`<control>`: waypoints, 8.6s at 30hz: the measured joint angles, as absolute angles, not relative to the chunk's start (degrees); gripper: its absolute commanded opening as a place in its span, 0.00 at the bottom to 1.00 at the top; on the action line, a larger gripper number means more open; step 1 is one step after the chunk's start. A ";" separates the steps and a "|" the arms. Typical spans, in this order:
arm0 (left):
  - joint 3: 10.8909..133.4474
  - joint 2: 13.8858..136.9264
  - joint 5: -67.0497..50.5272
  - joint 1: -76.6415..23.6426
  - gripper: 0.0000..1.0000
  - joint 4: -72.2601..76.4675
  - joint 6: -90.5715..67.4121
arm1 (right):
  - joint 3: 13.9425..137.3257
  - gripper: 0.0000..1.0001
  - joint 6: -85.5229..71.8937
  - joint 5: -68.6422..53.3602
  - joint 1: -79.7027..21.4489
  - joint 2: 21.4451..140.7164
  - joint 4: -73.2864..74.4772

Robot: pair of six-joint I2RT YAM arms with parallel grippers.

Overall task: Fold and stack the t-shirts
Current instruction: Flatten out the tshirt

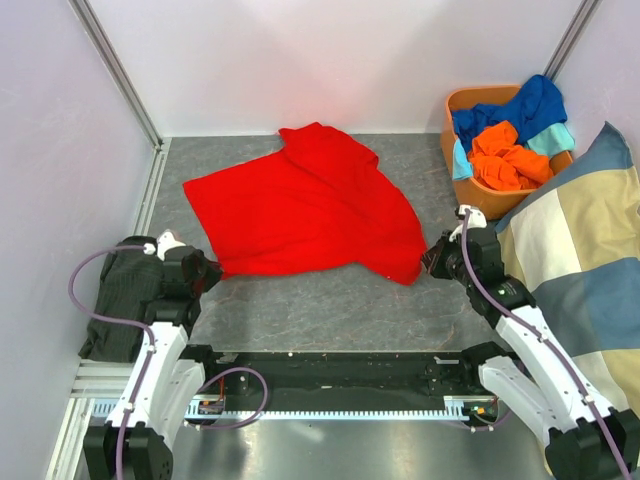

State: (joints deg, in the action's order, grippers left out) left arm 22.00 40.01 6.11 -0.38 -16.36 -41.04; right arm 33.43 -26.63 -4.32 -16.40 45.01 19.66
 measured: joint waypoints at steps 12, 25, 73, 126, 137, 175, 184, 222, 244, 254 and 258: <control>22.83 33.17 9.10 -0.38 0.02 -25.85 -42.06 | 33.47 0.00 -34.41 2.42 -16.51 37.65 34.15; 22.81 32.23 7.49 -0.38 0.02 -28.16 -43.68 | 33.61 0.00 -39.77 1.69 -17.04 32.75 45.50; 30.92 53.08 5.37 -0.69 1.00 -3.25 -51.31 | 82.83 0.86 -19.05 -19.14 -17.56 108.51 -0.27; 26.22 43.33 5.63 -1.28 1.00 -6.70 -47.94 | 106.83 0.86 -33.52 -3.79 -9.37 138.32 2.96; 26.17 42.76 5.85 -1.28 1.00 -7.25 -47.48 | 87.74 0.86 -36.99 1.63 -8.91 127.02 -3.05; 47.83 84.62 -11.27 -3.44 0.99 10.98 -38.85 | 58.83 0.94 -26.59 -3.66 -11.79 84.77 8.67; 83.35 115.18 -18.31 -8.78 0.99 15.57 -34.13 | 50.65 0.94 -26.04 -3.75 -14.61 79.13 10.31; 112.38 138.08 -4.58 -9.02 1.00 -16.86 -21.78 | 45.01 0.95 -25.76 -4.73 -14.63 78.70 9.96; 118.74 141.05 -7.68 -2.85 1.00 -22.00 -27.00 | 45.01 0.95 -26.37 -5.15 -14.63 78.50 10.20; 120.07 141.82 -7.60 -1.50 1.00 -22.68 -31.33 | 44.56 0.95 -26.37 -5.15 -14.63 77.93 10.48; 119.61 141.75 -7.86 -1.28 1.00 -21.89 -31.97 | 44.49 0.95 -26.33 -5.21 -14.63 77.89 10.79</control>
